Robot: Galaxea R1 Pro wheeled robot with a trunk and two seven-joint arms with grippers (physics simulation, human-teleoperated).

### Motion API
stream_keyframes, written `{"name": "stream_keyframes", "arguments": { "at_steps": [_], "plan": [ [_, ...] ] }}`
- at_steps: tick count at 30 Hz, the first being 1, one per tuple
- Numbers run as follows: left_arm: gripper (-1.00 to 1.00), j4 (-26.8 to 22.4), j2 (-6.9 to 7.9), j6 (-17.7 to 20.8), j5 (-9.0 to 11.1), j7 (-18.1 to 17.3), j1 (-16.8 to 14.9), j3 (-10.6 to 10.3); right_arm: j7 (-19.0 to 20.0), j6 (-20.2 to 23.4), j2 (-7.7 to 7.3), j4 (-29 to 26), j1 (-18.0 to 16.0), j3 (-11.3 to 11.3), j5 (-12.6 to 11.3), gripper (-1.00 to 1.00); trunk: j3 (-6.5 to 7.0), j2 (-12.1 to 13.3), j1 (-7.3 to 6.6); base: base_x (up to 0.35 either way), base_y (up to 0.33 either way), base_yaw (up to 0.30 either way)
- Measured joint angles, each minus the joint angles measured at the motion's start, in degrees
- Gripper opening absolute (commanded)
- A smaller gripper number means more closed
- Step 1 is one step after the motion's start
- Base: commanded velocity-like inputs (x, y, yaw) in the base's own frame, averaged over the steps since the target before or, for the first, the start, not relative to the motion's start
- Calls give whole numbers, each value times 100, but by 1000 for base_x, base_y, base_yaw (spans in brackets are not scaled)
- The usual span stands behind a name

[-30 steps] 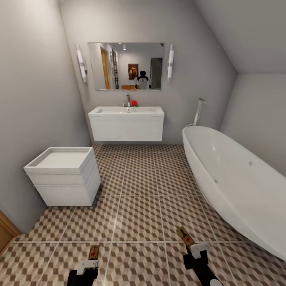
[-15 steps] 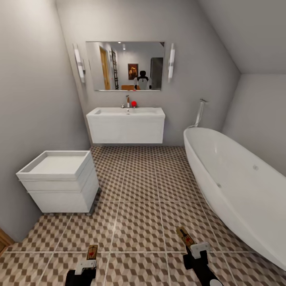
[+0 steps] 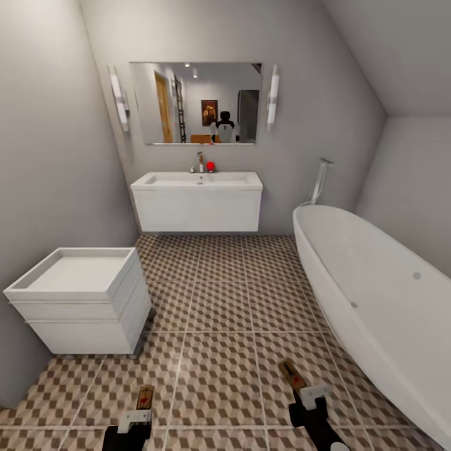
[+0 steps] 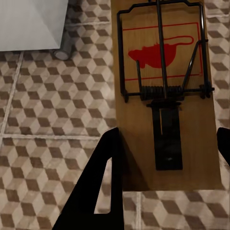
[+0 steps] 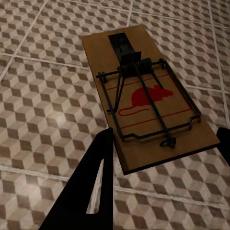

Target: Take the four mousetraps from the cabinet in the bathroom and place them on the bathroom floor. Make sure all four end up on the same floor surface, and ensure that at least two of them are either under or directly next to the same bathroom sink.

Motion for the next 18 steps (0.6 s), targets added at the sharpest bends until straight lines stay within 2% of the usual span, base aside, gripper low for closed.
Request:
{"name": "stream_keyframes", "arguments": {
  "at_steps": [18],
  "plan": [
    [-100,1,0,0,0,0,0,0,1,0,4,1,0,0,-2,-100,0,0,0,334,0,0]
  ]
}}
